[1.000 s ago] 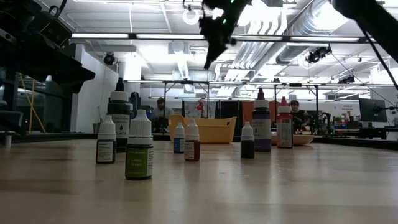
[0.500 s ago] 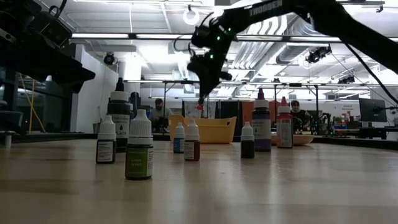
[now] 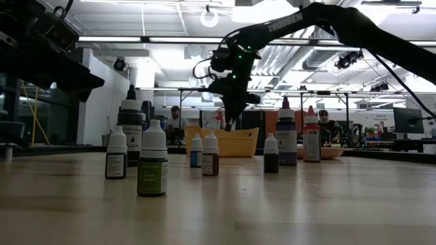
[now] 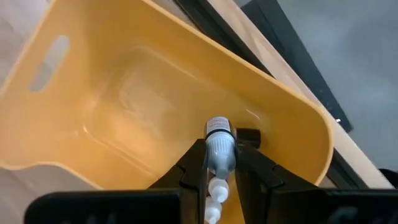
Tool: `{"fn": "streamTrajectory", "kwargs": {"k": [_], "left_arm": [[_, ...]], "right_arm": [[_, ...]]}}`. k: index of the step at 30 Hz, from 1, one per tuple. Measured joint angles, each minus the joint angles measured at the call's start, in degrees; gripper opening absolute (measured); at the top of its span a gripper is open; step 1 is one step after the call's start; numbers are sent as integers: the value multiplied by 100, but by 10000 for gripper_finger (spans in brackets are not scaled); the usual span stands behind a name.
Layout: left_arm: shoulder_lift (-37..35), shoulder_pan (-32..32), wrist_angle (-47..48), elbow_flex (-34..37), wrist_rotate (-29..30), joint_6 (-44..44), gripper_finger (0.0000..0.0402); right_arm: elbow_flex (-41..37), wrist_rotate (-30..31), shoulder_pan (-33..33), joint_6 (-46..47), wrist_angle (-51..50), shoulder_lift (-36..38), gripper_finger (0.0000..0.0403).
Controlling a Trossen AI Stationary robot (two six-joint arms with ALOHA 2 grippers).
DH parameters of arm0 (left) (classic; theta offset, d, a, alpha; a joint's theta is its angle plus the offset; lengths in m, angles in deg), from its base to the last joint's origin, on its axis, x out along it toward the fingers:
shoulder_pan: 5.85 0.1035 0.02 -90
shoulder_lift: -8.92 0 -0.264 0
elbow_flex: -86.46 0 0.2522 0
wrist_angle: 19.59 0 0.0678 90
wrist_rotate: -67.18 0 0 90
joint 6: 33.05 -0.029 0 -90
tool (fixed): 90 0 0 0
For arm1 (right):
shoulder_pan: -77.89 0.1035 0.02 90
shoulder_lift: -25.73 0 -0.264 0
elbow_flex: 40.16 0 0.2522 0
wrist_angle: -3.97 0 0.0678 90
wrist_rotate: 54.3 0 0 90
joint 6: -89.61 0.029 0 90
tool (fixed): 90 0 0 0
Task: Pick & Place food coloring
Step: Put the small black food coloring bottle into the yellow bin
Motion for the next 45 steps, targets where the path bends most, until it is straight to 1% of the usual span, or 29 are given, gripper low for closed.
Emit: {"fn": "streamTrajectory", "kwargs": {"k": [6, 13, 19, 26, 33, 40, 45], "left_arm": [[0, 0, 0, -1, -3, 0, 163], [0, 0, -2, 1, -14, 0, 163], [-2, -2, -2, 1, -14, -1, 163], [0, -2, -2, -1, -14, 0, 163], [0, 0, -2, 1, -12, 0, 163], [0, 0, -2, 0, -12, 0, 163], [-1, 0, 0, -1, -12, 0, 163]], "right_arm": [[0, -146, -47, 210, -49, 0, 53], [0, -314, -16, 134, -361, -26, 53], [0, -311, 85, -495, -591, -52, 53], [-39, -324, 193, -1808, -630, -55, 53], [-39, -404, 239, -2771, -627, -156, 57], [-37, -293, 239, -3245, -577, -260, 58], [-37, -279, 239, -3215, -546, -340, 60]]}}
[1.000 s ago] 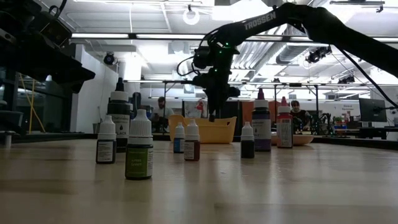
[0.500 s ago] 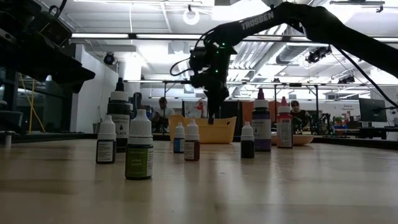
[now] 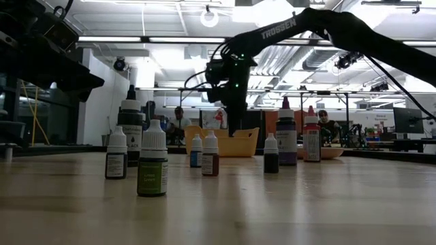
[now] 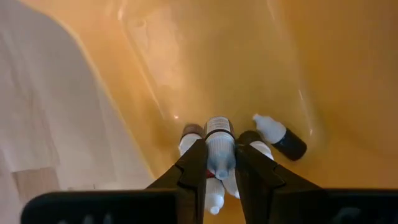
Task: Pick & Place food coloring
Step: Put the small black food coloring bottle into the yellow bin
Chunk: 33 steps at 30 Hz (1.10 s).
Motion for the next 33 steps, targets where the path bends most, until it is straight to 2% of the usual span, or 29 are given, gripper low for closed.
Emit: {"fn": "streamTrajectory", "kwargs": {"k": [11, 33], "left_arm": [[-1, -2, 0, 2, 22, 1, 163], [-2, 0, 0, 0, 15, 1, 163]], "right_arm": [[-2, 27, -46, 462, 39, -185, 63], [0, 33, -90, 557, -79, -194, 84]]}}
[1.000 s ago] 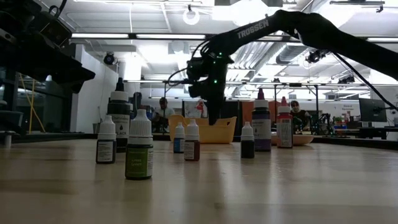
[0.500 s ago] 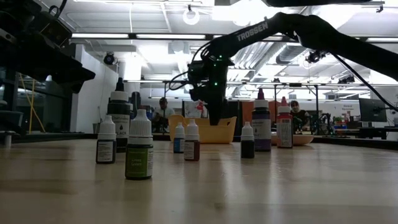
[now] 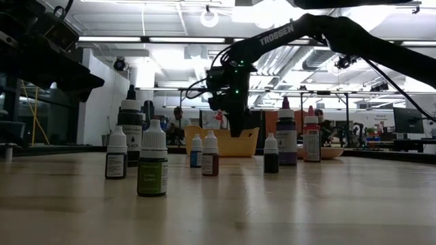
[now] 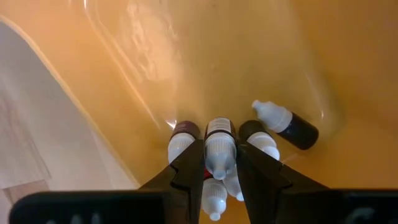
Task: Pick & Place food coloring
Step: Put the small black food coloring bottle into the yellow bin, then put the small green food coloring bottle into the yellow bin
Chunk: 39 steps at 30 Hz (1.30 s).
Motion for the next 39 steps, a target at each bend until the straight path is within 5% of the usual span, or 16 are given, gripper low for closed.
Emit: {"fn": "streamTrajectory", "kwargs": {"k": [23, 30, 39], "left_arm": [[2, 0, -1, 1, -17, 0, 163], [0, -1, 0, 1, -17, -2, 163], [1, -2, -1, 0, -15, -2, 163]], "right_arm": [[371, 95, 11, 15, -58, 3, 119], [358, 46, 76, 85, 95, 561, 119], [358, -1238, 440, 251, -102, 1536, 119]]}}
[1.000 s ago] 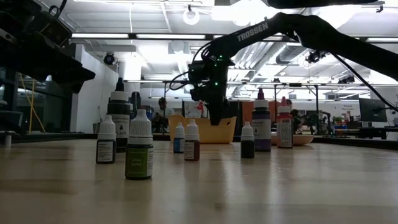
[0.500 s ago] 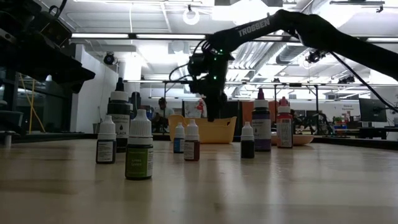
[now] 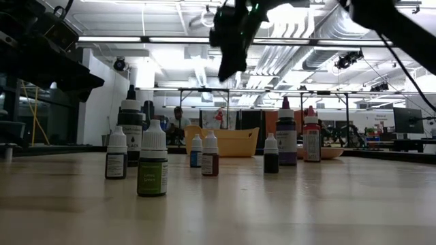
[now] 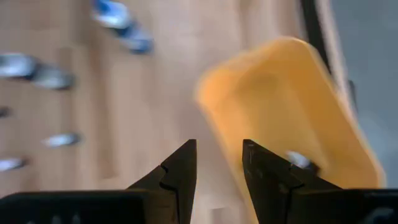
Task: Pick & Place food coloring
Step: Put the small green food coloring bottle into the yellow bin
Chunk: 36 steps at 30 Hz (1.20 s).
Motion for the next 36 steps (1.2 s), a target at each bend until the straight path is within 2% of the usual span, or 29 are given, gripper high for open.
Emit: {"fn": "streamTrajectory", "kwargs": {"k": [3, 14, 19, 24, 29, 36], "left_arm": [[0, 1, -1, 1, 0, 2, 163], [-1, 2, -2, 2, 0, 2, 163], [-1, -1, -2, 1, 1, 2, 163], [0, 1, 0, 2, 2, 2, 163], [1, -1, 1, 2, 2, 2, 163], [0, 1, 1, 1, 3, 2, 163]], "right_arm": [[0, -188, 216, -133, -331, 337, 119], [-10, -172, 923, -283, -1688, 1207, 119], [-571, -75, 1274, -285, -1671, 1692, 119], [-1964, 626, 1685, -284, -1523, 2540, 119], [-3901, 833, 2247, -22, -520, 3710, 119], [-6245, 928, 3342, 1695, 1280, 4921, 119]]}}
